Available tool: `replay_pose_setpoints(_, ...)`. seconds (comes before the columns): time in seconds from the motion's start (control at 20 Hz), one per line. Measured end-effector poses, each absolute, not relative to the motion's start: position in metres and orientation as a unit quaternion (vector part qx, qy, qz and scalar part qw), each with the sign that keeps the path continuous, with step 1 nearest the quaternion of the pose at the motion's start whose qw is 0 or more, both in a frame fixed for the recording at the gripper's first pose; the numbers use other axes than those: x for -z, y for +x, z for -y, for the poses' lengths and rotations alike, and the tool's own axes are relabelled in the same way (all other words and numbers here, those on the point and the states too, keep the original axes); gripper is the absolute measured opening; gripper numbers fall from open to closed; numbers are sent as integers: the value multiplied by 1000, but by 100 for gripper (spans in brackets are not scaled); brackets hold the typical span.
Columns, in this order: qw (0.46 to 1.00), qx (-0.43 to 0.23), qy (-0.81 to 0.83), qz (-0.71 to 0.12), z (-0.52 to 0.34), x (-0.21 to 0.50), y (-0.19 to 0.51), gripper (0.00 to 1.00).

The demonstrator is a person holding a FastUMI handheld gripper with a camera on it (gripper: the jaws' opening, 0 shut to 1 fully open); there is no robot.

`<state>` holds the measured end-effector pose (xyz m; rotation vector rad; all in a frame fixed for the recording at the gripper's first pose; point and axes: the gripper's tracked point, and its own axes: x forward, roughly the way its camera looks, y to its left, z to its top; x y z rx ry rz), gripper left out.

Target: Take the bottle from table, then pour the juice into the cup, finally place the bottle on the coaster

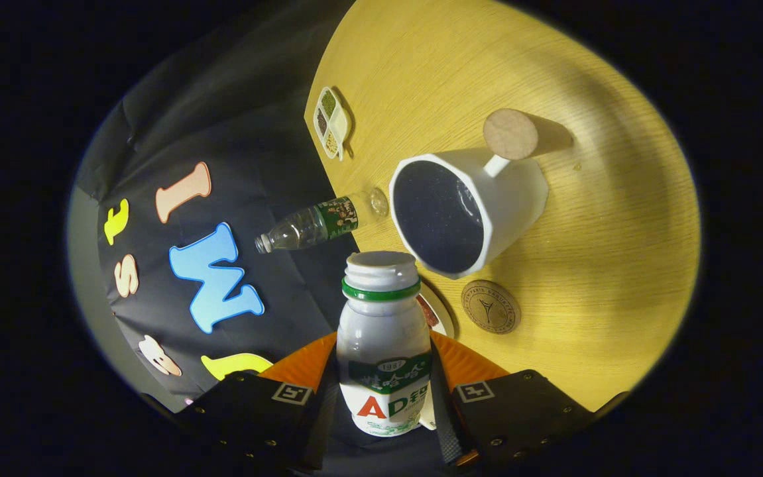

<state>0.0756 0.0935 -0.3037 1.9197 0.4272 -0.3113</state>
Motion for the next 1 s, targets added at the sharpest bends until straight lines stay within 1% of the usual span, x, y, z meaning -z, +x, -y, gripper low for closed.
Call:
replay_pose_setpoints(0.4,652,104,726,-192,-102,302,66,64)
replay_pose_setpoints(0.55,706,84,671,-207,-111,298,65,64)
replay_pose_setpoints(0.7,744,62,631,-210,-118,295,66,64)
replay_pose_setpoints(0.9,814,36,534,-228,-133,298,64,64)
replay_pose_setpoints(1.0,826,27,517,-222,-139,294,63,64)
